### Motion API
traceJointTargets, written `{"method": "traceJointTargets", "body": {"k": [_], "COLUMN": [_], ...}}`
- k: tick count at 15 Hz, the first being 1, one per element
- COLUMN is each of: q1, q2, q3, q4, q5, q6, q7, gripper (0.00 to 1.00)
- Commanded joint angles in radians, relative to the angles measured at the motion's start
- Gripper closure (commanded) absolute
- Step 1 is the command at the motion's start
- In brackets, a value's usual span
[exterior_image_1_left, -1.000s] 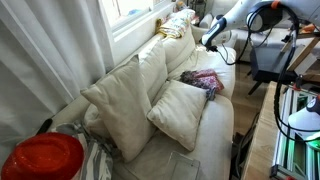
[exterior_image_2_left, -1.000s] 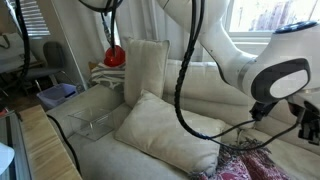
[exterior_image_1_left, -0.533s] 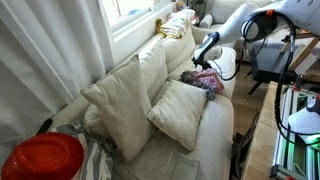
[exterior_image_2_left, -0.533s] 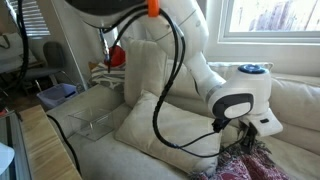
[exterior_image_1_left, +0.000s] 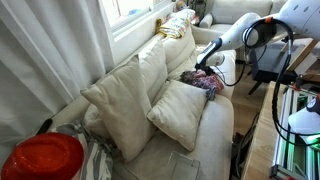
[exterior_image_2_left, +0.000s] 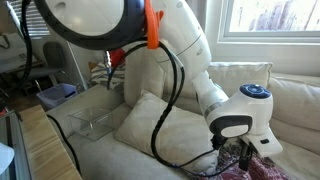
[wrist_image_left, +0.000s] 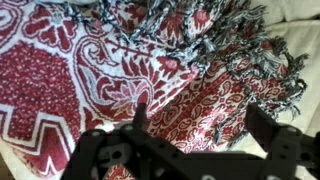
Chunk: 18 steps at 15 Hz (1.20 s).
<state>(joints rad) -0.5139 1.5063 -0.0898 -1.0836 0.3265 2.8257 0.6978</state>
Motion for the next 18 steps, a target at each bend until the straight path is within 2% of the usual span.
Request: {"method": "traceJointTargets", "body": {"k": [1,4,6,11,17,18], "q1": [0.023,0.065,0.073,0.038,0.017,0.017], "q2": [-0.022,-0.067,-0.097,-0.091,0.023,0.043], "q3": [-0.044,-0.157,-0.189,-0.139,-0.101,-0.1], "q4": [-0.031,-0.093,-0.13,-0.14,-0.063,-0.05], "q5": [-0.01,-0.041,-0.053,-0.05,0.019,0.027], "q6": [-0.026,-0.121,-0.205,-0.389,-0.341,-0.319], "q7": [0.021,0.055,0.035,-0.094,-0.102,-0.098], "gripper": [0.0,0.0,0.0,0.0,0.0,0.25]}}
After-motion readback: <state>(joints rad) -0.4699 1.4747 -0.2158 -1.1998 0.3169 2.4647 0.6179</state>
